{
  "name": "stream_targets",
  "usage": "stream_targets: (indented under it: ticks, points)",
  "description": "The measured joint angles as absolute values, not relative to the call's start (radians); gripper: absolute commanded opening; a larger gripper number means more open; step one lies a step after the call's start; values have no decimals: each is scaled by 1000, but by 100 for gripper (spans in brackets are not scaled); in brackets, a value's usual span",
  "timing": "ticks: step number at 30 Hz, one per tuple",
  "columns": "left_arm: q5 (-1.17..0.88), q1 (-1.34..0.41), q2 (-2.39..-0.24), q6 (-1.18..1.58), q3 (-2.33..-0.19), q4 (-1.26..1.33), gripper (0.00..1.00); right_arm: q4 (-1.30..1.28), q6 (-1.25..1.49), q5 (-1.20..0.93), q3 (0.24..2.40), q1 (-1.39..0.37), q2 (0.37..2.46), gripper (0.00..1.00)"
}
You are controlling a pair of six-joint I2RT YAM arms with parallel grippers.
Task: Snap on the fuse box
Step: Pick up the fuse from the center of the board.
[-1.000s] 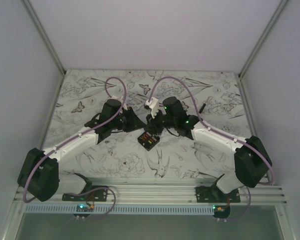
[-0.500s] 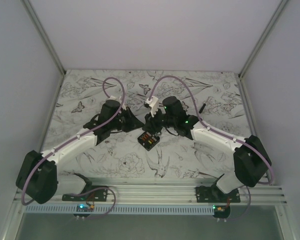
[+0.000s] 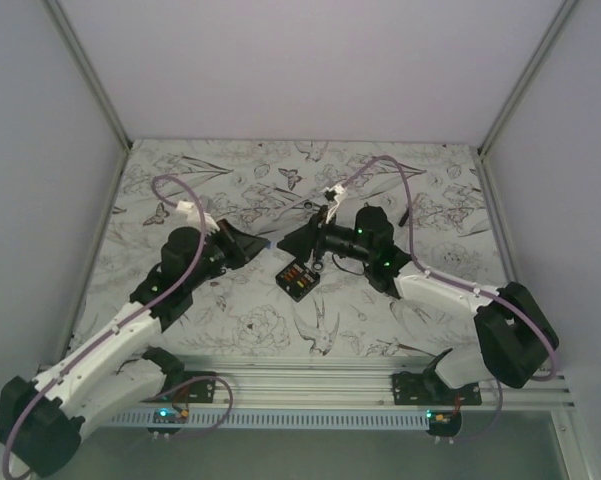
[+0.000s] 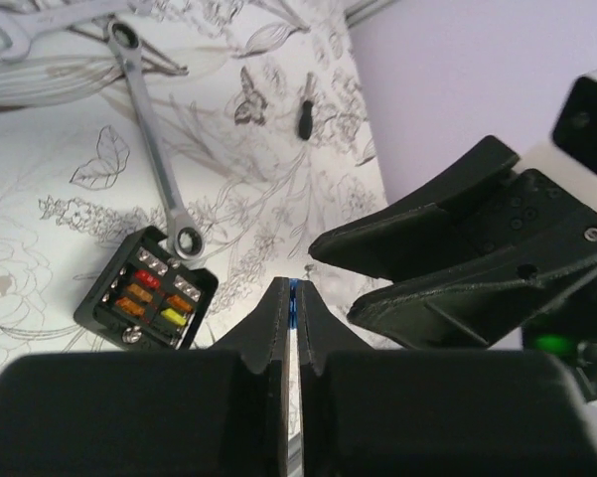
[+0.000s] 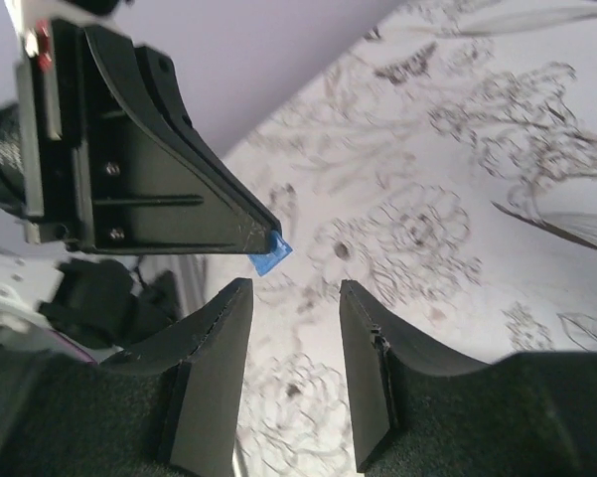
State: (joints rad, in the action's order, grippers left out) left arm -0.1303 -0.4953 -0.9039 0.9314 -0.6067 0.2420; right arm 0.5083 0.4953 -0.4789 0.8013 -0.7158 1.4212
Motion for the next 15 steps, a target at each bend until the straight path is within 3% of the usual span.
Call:
stream_targets:
  ticks: [8, 15]
  points:
    - [-70, -498, -763, 956, -540, 350, 0, 884, 799, -488, 740, -731, 1447, 42]
    - [-57, -504, -730, 993, -531, 408, 0, 1020, 901, -486, 739, -772, 1502, 35]
